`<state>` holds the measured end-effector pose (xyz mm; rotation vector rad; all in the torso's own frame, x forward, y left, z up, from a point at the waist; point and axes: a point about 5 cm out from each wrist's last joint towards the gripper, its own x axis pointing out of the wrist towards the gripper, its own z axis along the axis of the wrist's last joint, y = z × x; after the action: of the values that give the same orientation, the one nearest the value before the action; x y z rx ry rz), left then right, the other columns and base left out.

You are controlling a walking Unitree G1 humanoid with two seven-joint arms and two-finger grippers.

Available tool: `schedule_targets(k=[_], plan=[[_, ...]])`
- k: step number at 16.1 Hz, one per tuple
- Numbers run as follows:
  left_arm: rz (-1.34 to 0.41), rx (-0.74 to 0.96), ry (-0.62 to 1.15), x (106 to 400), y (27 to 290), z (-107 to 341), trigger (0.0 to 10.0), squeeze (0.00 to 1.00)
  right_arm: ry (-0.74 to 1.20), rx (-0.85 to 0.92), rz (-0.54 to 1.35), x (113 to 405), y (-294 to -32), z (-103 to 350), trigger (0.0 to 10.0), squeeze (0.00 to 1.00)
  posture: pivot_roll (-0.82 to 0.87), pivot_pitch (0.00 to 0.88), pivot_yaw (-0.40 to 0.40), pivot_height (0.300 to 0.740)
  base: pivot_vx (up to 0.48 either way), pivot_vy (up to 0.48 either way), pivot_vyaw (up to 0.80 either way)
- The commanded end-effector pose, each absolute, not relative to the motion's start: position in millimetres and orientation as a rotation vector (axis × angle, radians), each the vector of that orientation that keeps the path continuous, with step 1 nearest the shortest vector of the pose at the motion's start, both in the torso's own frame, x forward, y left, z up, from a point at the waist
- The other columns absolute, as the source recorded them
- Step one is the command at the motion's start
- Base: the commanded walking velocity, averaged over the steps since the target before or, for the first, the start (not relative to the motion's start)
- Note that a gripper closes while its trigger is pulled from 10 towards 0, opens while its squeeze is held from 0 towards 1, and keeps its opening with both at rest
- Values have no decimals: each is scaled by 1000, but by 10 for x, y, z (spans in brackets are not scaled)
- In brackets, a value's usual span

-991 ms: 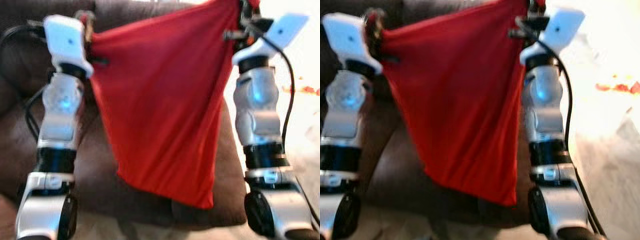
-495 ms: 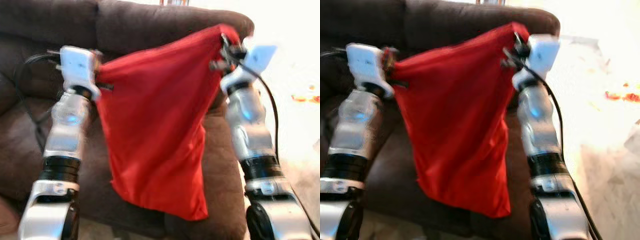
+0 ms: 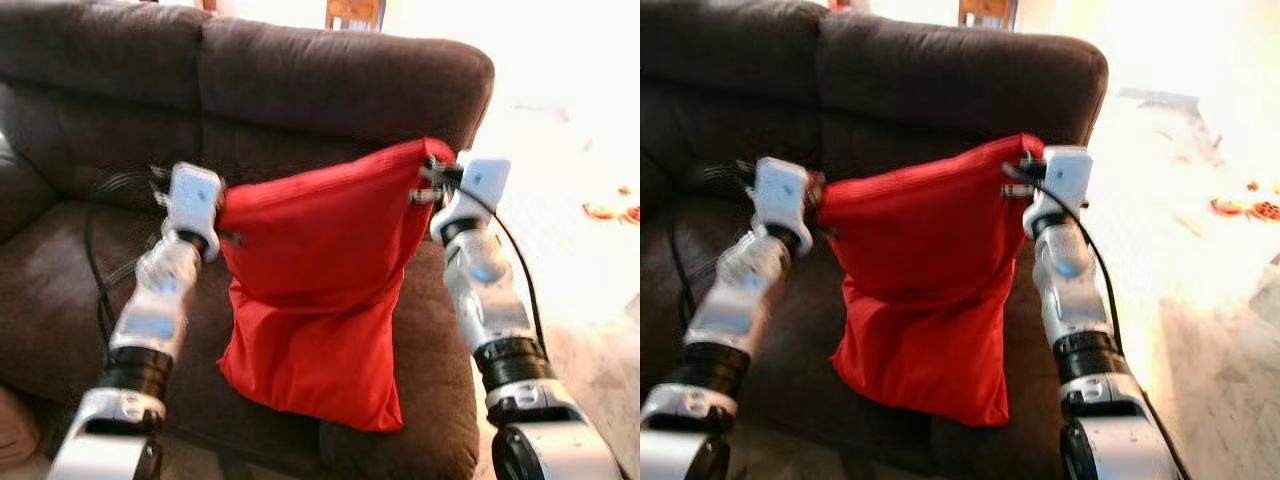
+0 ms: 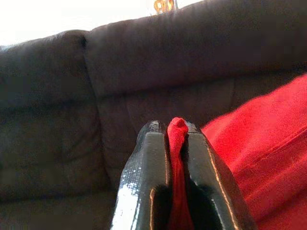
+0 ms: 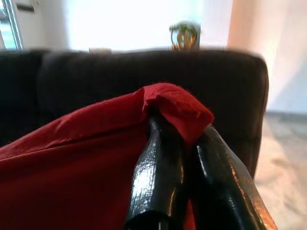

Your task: Move the pillow to the sofa from floor

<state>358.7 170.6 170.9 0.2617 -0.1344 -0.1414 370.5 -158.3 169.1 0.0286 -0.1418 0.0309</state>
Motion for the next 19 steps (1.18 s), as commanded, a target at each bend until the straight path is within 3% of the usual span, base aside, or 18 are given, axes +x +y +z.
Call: schedule_targets(k=[1,2,3,4,5,6,10,11,12,15,19], plan=[[-78,273,-91,3553,1833,1581,10000,0,-122,39,-53,3683,-1749,1613,10000,0,99,11,-66,740,0,0,0],[-68,263,-88,3544,1843,1557,10000,0,-116,38,-50,3673,-1744,1589,10000,0,96,14,-67,740,0,0,0],[-65,261,-88,3544,1844,1556,10000,639,-117,37,-46,3671,-1740,1588,10000,0,96,15,-68,740,0,0,0],[-56,262,-93,3552,1851,1566,10000,1000,-122,37,-32,3673,-1723,1598,10000,624,95,17,-68,740,0,0,0],[-55,261,-97,3557,1851,1572,10000,1000,-125,36,-32,3677,-1719,1603,10000,906,95,17,-69,740,0,0,0],[-50,262,-103,3565,1853,1583,10000,1000,-133,42,-27,3683,-1709,1617,10000,1000,97,18,-70,740,0,0,0],[-32,264,-114,3571,1873,1601,10000,1000,-143,31,-31,3696,-1692,1635,10000,1000,99,18,-73,740,0,0,0],[-29,269,-101,3567,1881,1563,10000,1000,-127,17,-55,3690,-1722,1591,10000,0,99,18,-73,740,0,0,0],[-33,272,-78,3547,1886,1478,10000,0,-102,13,-74,3663,-1764,1499,10000,0,100,17,-74,740,0,0,0],[-18,256,8,3410,1948,1131,10000,0,26,-35,-118,3494,-1892,1085,10000,0,98,20,-72,740,0,0,0],[14,197,258,3057,2066,431,10000,0,291,-74,-175,3068,-2100,350,10000,0,92,21,-71,740,0,0,0]])
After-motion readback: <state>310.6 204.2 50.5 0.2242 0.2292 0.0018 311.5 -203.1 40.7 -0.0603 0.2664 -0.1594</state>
